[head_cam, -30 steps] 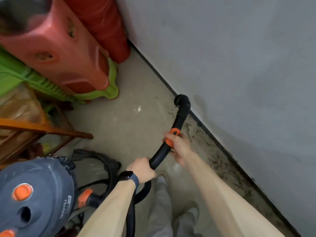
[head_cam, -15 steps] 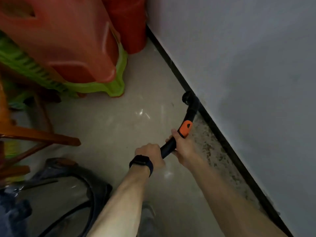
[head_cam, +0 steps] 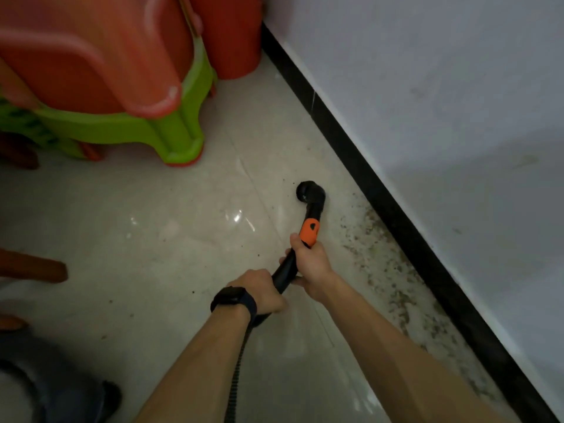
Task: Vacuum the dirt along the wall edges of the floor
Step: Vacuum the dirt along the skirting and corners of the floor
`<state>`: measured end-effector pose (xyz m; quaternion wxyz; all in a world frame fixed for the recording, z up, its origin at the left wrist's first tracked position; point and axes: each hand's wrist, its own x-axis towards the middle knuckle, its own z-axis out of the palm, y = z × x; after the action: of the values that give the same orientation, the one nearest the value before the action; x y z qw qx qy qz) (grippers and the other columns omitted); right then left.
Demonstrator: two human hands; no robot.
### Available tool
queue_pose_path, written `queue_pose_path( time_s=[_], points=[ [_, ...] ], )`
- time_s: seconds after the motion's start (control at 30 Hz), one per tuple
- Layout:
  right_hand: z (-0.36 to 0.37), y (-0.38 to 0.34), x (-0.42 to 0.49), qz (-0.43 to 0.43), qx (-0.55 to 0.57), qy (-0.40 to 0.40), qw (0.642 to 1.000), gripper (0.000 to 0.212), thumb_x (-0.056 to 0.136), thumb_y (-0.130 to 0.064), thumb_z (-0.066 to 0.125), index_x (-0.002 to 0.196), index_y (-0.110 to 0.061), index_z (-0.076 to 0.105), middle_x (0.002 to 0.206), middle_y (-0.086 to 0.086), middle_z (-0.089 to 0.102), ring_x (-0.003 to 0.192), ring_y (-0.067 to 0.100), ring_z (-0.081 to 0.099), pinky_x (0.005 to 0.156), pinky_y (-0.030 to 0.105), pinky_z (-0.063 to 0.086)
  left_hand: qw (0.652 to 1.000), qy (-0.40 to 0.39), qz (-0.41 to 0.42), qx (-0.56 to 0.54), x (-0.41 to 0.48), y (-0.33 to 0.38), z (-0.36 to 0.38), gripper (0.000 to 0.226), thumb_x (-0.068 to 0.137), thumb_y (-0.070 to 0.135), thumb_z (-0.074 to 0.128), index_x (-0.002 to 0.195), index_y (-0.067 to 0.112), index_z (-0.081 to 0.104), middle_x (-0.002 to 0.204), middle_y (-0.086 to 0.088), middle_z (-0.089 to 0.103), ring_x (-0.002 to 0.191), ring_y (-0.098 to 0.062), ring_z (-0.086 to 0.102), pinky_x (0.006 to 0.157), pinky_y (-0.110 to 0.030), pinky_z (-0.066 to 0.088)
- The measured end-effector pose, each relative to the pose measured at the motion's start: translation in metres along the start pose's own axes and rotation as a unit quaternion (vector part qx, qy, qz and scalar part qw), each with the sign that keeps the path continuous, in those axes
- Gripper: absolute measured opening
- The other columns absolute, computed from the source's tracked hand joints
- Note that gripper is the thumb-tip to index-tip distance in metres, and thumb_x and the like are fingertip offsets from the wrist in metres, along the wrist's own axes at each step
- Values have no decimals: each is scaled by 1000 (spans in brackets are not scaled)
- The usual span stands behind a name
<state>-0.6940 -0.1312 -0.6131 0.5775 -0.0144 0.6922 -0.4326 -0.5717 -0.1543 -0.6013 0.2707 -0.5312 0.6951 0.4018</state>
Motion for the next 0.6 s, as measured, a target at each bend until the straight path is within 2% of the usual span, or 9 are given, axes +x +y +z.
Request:
queue_pose_path(
  time_s=[0.17, 0.3, 0.43, 0.6],
  points=[
    [4, -27, 17, -41, 21, -8, 999, 36, 103, -32, 60, 125, -4, 55, 89, 7, 63, 75, 20, 68, 71, 40, 59, 998, 48, 23, -17, 16, 11, -19, 41, 68, 44, 73, 99, 23, 56, 87, 2, 61, 76, -16, 63, 67, -28, 55],
    [-2, -64, 6, -73, 49, -19, 996, 37, 104, -33, 59, 125, -2, 56, 88, 6, 62, 75, 20, 67, 73, 42, 59, 995, 83, 46, -26, -1, 31, -50, 47, 64, 48, 79, 100, 24, 59, 88, 3, 62, 76, -15, 62, 64, -26, 51],
    [-23, -88, -22, -81, 62, -25, 994, 40, 103, -34, 60, 129, -4, 53, 93, 7, 64, 77, 20, 69, 69, 40, 59, 995, 78, 57, 26, -35, 58, -63, 54, 61, 46, 83, 104, 24, 59, 96, 0, 64, 82, -18, 63, 73, -31, 56],
    [-45, -86, -49, -38, 99, -46, 993, 28, 105, -29, 59, 116, -4, 53, 95, 9, 64, 86, 23, 72, 66, 45, 60, 991, 61, 41, 109, -60, 75, -71, 56, 66, 35, 82, 116, 20, 59, 99, -2, 62, 84, -22, 63, 76, -34, 57]
  ],
)
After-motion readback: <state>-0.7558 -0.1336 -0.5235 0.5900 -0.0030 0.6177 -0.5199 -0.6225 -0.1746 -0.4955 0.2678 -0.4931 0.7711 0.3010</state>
